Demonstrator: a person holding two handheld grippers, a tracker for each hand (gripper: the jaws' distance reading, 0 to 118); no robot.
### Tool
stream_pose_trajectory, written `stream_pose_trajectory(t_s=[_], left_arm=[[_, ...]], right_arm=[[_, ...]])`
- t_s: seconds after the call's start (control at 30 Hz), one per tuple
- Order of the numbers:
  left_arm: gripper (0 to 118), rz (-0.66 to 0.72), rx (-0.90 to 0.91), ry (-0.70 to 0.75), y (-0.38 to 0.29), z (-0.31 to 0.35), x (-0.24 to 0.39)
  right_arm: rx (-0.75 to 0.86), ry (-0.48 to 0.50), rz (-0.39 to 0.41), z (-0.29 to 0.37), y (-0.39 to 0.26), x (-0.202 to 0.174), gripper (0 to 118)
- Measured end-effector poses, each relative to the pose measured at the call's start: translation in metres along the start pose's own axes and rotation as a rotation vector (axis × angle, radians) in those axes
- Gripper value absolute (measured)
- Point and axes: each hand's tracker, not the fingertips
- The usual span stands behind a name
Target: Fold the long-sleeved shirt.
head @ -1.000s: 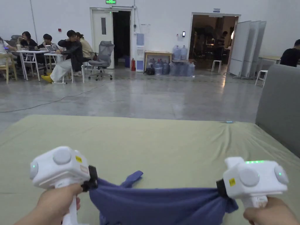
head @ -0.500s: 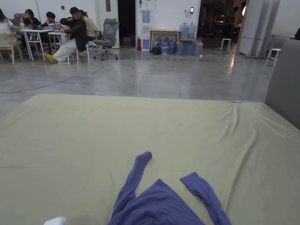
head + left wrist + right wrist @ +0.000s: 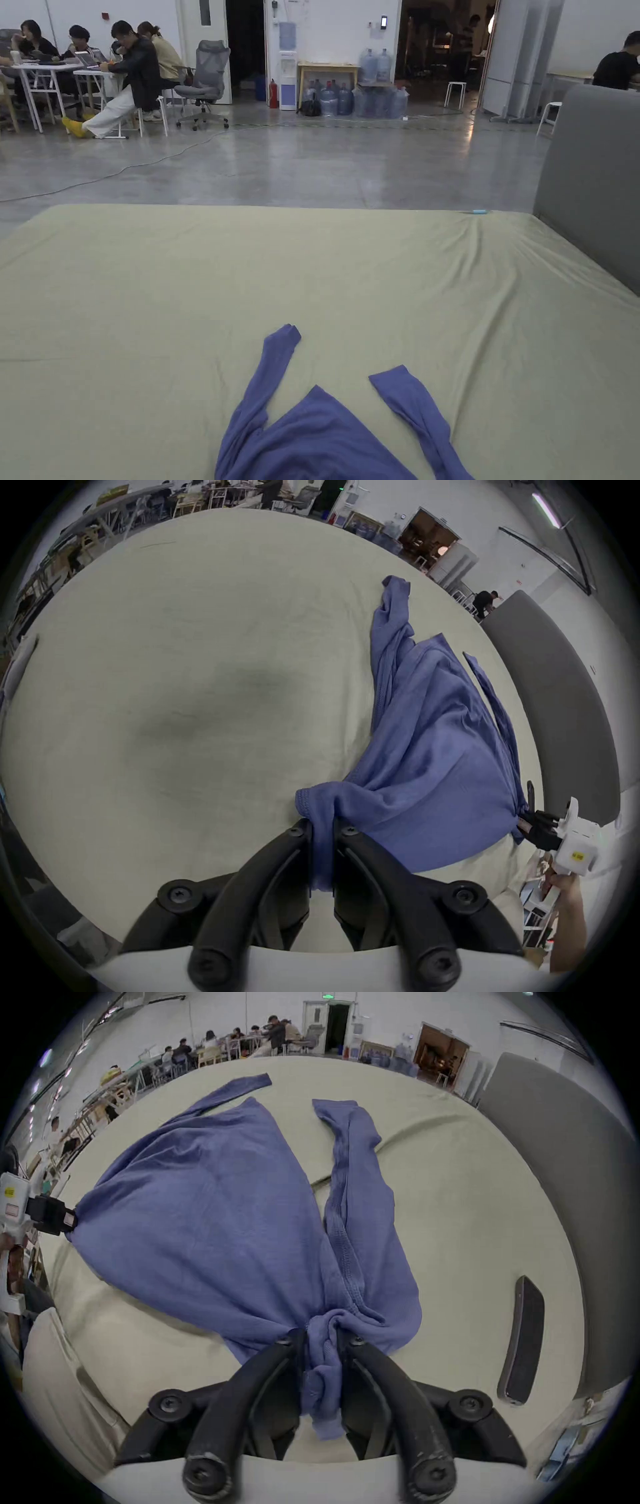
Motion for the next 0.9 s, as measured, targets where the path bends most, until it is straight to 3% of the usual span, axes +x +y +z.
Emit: stream_pose_trajectory(t_s=[0.03, 0.07, 0.1, 0.13, 0.2, 0.33, 0.37, 0.4, 0.43, 0.47, 0.6, 0.67, 0.7, 0.8, 0.83, 0.9], left_arm=[[21, 0.014, 0.050, -0.006, 0.001, 0.014, 0.002], [53, 0.011, 0.115, -0.047, 0.001, 0.027, 0.003], [103, 0.006, 0.216, -0.094, -0.002, 0.044, 0.006], [118, 0.002, 0.240, -0.081, -0.006, 0.060, 0.009], [116, -0.032, 0.243, -0.071, -0.017, 0.074, 0.019], [115, -0.160, 0.110, 0.022, -0.049, 0.068, 0.041], [110, -0.206, 0.101, 0.042, -0.057, 0.066, 0.048], [78, -0.248, 0.087, 0.062, -0.063, 0.060, 0.056], [30, -0.269, 0.058, 0.081, -0.069, 0.053, 0.064], [0, -0.266, 0.055, 0.053, -0.070, 0.050, 0.068], [0, -0.231, 0.062, -0.039, -0.028, 0.033, 0.104], [0, -0.262, 0.156, -0.058, 0.009, 0.024, 0.134], [30, -0.276, 0.191, -0.057, 0.030, 0.015, 0.152], [79, -0.314, 0.198, -0.072, 0.079, -0.020, 0.197], [118, -0.347, 0.209, -0.063, 0.096, -0.037, 0.213], [116, -0.402, 0.162, 0.009, 0.120, -0.071, 0.237]], right_arm=[[0.011, 0.001, -0.057, 0.015, 0.004, 0.005, 37], [0.046, 0.024, -0.104, 0.035, 0.007, 0.008, 57], [0.130, 0.066, -0.133, 0.058, 0.006, 0.012, 77], [0.195, 0.097, -0.144, 0.079, 0.005, 0.012, 82], [0.238, 0.096, -0.144, 0.104, -0.002, 0.006, 82], [0.175, 0.080, -0.161, 0.111, -0.030, -0.014, 81], [0.170, 0.083, -0.164, 0.107, -0.036, -0.019, 73], [0.145, 0.100, -0.169, 0.100, -0.043, -0.024, 36], [0.133, 0.119, -0.184, 0.097, -0.051, -0.028, 0], [0.112, 0.165, -0.197, 0.094, -0.055, -0.031, 0], [0.097, 0.193, -0.211, 0.086, -0.057, -0.036, 0], [0.093, 0.204, -0.220, 0.084, -0.051, -0.031, 0], [0.091, 0.212, -0.227, 0.084, -0.050, -0.031, 0], [0.090, 0.231, -0.255, 0.082, -0.046, -0.026, 0], [0.087, 0.231, -0.270, 0.081, -0.046, -0.025, 0], [0.074, 0.226, -0.295, 0.077, -0.047, -0.020, 0]])
